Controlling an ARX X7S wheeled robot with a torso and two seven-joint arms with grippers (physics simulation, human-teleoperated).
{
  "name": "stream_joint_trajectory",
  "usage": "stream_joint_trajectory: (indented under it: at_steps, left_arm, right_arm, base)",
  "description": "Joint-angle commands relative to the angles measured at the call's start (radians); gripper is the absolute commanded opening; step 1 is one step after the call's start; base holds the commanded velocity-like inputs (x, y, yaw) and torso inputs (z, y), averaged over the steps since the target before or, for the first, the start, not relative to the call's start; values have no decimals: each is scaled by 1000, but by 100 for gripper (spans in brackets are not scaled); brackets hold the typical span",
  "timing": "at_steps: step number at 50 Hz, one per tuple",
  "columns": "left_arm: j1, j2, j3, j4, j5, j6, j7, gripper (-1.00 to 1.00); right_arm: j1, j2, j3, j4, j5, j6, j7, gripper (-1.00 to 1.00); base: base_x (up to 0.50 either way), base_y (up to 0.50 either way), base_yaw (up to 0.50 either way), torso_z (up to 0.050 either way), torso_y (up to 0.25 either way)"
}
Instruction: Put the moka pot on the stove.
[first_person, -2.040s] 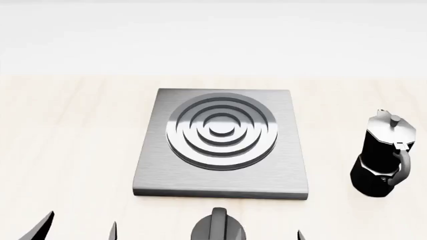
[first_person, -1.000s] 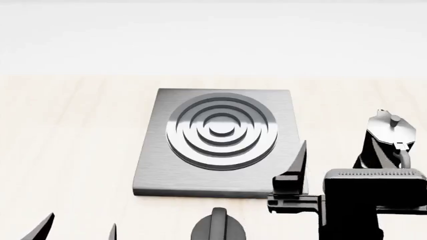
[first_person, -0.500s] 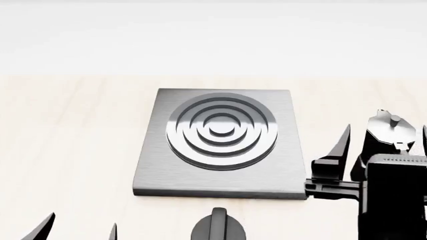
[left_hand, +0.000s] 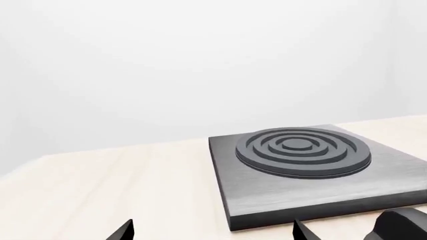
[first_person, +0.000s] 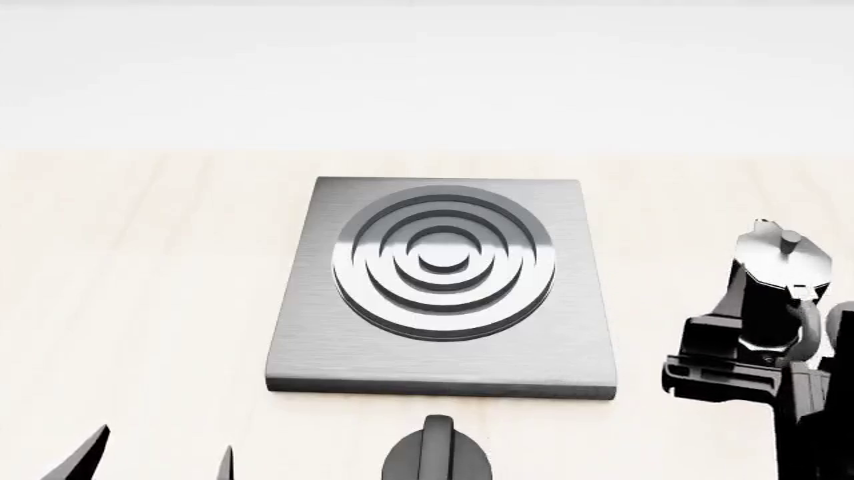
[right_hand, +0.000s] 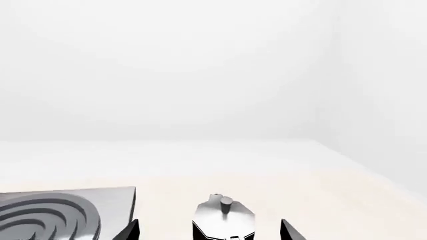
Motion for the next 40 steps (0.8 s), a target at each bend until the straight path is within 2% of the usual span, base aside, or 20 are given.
stream_joint_trajectory:
  at_steps: [1, 22, 40]
  left_arm:
    - [-1, -3, 3, -1, 0, 0, -5, 100]
    - [-2, -8, 10, 4, -3, -1, -10, 100]
    - [-1, -13, 12, 2, -8, 3, -16, 100]
  right_arm:
    - [-22, -18, 79, 87, 88, -53, -72, 100]
    - [-19, -47, 110, 238, 149, -114, -173, 100]
    - [13, -58, 91, 372, 131, -146, -214, 100]
  base:
    - [0, 0, 0, 0, 0]
    - [0, 0, 0, 0, 0]
    - [0, 0, 0, 0, 0]
